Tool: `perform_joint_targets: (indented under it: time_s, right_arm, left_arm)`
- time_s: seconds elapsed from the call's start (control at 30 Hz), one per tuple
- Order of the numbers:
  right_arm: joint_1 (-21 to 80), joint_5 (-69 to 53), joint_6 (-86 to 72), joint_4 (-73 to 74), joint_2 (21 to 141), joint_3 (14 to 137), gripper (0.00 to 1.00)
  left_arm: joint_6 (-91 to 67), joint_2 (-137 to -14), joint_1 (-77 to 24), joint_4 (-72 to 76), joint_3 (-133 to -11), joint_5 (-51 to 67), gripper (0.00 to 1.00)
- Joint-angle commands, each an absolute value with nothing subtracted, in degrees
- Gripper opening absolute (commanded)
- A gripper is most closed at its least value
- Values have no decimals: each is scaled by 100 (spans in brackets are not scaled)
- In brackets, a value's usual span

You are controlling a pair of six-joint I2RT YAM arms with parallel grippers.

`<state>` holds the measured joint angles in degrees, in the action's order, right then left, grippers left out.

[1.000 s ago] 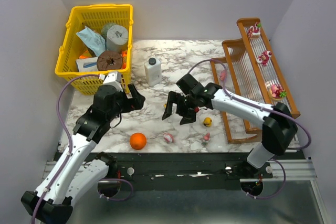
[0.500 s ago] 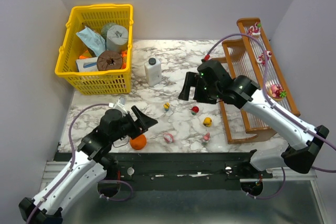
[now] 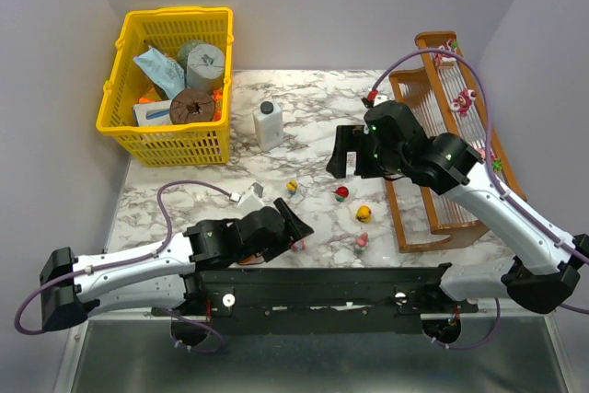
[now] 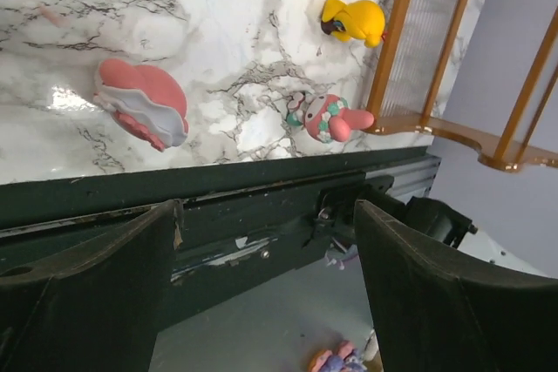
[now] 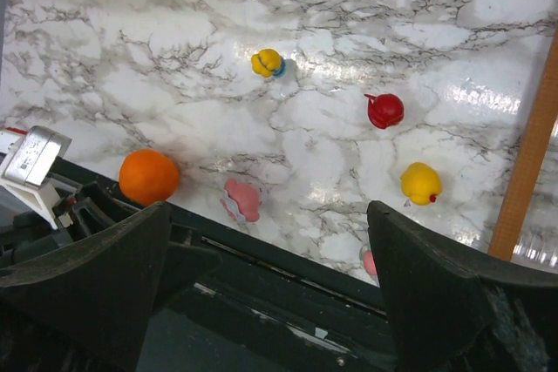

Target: Place and organize the plastic toys onto the shelf

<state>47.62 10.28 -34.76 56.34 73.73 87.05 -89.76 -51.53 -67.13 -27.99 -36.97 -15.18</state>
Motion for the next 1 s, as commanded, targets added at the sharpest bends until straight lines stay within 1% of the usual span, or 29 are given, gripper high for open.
perform_joint_targets:
  time_s: [0.0, 0.2, 0.27, 0.37, 0.5, 0.67, 0.8, 0.97]
  right_arm:
    - [4737, 1195, -3252, 5748, 7155, 8877, 100]
    - [4737, 1231, -3191, 5862, 6996, 9034, 100]
    - [4746, 1143, -3120, 5915, 6970, 9105, 100]
    - [4746, 1073, -3102, 5976, 6908, 9228, 100]
    - [4737, 1011, -3076, 6073, 6864, 9369, 100]
    - [4737, 967, -2988, 6178, 6899, 9562, 100]
    - [4746, 993, -2944, 6249, 6934, 9589, 100]
    - [4746, 1028, -2927, 6258, 6952, 9554, 100]
  left_arm:
    - [-10334, -5369, -7206, -3226, -3727, -2811, 85]
    - [-11196, -5616, -7497, -3340, -3464, -3137, 72]
    - [-11328, -5616, -7523, -3366, -3410, -3208, 71]
    - [-11434, -5590, -7523, -3393, -3279, -3287, 70]
    - [-11522, -5493, -7523, -3077, -2911, -3366, 70]
    - [-11426, -5476, -7515, -2137, -2470, -3577, 74]
    - [-11215, -5484, -7515, -1688, -2250, -3761, 78]
    - [-11118, -5616, -7515, -1319, -2162, -3815, 78]
